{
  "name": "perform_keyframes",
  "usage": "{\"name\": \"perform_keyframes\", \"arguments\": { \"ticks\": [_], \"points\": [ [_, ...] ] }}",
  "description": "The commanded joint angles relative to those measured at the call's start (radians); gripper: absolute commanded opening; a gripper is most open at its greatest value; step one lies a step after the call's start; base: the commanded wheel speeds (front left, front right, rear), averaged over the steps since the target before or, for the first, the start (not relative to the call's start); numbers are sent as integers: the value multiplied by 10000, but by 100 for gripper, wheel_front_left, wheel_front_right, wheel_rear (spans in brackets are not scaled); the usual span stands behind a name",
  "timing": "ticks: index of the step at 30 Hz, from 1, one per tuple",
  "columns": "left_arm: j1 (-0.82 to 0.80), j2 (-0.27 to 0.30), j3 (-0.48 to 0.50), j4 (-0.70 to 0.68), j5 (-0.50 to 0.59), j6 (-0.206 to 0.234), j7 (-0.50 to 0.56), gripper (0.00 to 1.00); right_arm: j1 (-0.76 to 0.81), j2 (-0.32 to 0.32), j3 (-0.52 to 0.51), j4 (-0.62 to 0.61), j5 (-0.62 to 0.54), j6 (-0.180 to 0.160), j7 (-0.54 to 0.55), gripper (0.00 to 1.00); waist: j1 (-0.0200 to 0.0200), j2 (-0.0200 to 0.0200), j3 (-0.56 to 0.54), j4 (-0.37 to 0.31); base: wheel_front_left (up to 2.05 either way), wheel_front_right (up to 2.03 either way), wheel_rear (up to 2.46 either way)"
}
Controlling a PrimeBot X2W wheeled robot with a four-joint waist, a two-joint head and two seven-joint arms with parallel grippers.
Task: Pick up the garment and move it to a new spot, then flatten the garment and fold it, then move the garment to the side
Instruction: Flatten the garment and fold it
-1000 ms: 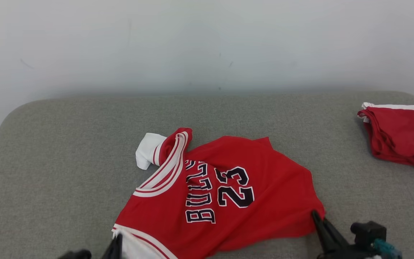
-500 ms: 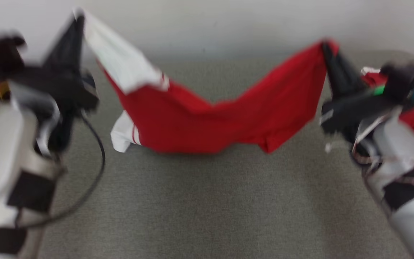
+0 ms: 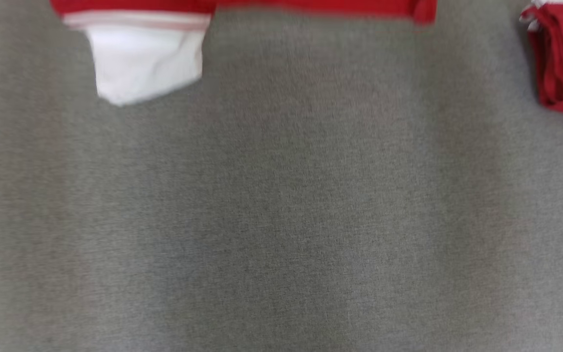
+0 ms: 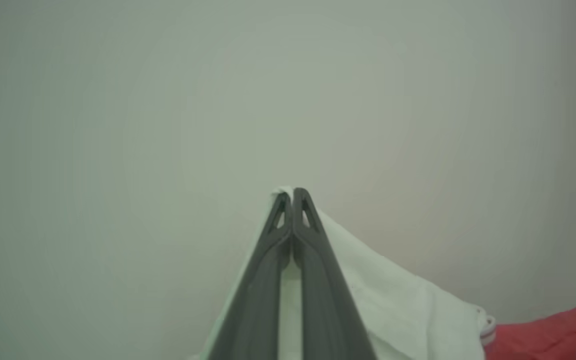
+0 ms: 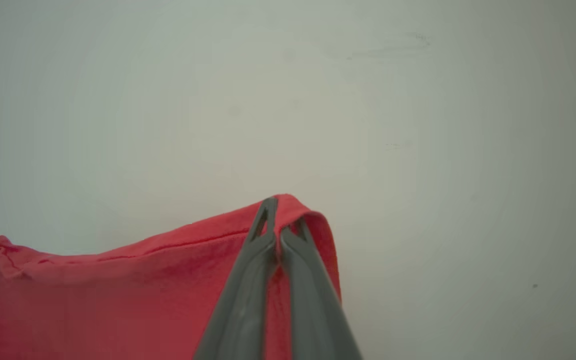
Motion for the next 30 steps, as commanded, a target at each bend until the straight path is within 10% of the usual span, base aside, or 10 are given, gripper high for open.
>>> {"name": "perform_keyframes", "arguments": {
  "ticks": [1, 30],
  "points": [
    [-649, 56, -62, 443, 160, 0, -171, 0, -604, 86, 156, 365, -74, 13, -55, 0, -6, -4, 970, -388, 0, 0, 0],
    [-4643, -748, -1977, 3596, -51, -29, -1228, 0, -4436, -34, 2256, 3396, 260, 13, -838, 0, -6, -4, 1918, -72, 0, 0, 0]
  ]
}}
